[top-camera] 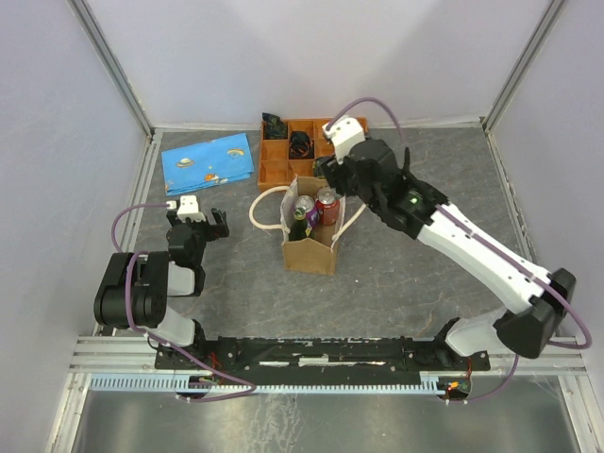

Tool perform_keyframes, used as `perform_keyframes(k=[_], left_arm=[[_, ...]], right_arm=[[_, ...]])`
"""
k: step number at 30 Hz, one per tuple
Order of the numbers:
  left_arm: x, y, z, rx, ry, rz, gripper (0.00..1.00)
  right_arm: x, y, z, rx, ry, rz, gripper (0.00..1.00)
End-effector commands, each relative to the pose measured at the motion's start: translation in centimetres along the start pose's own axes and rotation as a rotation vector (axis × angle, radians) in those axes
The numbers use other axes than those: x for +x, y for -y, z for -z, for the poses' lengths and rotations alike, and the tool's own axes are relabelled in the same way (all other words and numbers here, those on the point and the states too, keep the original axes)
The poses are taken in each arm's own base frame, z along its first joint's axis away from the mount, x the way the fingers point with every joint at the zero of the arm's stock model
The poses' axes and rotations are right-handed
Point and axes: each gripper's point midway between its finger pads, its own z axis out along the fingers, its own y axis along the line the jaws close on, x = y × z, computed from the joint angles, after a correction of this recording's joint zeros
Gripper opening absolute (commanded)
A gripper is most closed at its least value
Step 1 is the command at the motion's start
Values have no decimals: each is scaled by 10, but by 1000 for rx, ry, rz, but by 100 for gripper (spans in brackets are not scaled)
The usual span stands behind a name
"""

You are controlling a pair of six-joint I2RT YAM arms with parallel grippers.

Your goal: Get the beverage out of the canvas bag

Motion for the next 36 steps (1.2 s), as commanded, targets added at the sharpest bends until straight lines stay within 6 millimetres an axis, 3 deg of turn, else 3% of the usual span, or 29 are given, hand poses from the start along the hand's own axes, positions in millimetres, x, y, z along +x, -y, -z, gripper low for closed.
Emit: perform_keyframes(k=[1, 3, 7, 15, 24, 28, 36], left_arm=[[-13, -1, -2, -2, 48, -38, 99], [-13, -1, -2, -4, 47, -37, 99], [-13, -1, -2, -3, 49, -38, 99], [-13, -1, -2, -3, 48, -37, 99], [-13, -1, -2, -3, 48, -37, 99], [-13, -1, -2, -4, 46, -37, 99], [-13, -1, -2, -4, 47, -37, 99]], right_arm=[[-100, 71, 66, 250, 364, -97, 0], [-105, 92, 80, 351, 401, -111, 0], [-91, 127, 87, 511, 367, -120, 0], [-20, 174, 54, 607, 186, -240, 0], [55, 152, 1, 500, 2, -253, 0], [77, 143, -16, 465, -52, -260, 0], [140, 124, -47, 407, -171, -315, 0]])
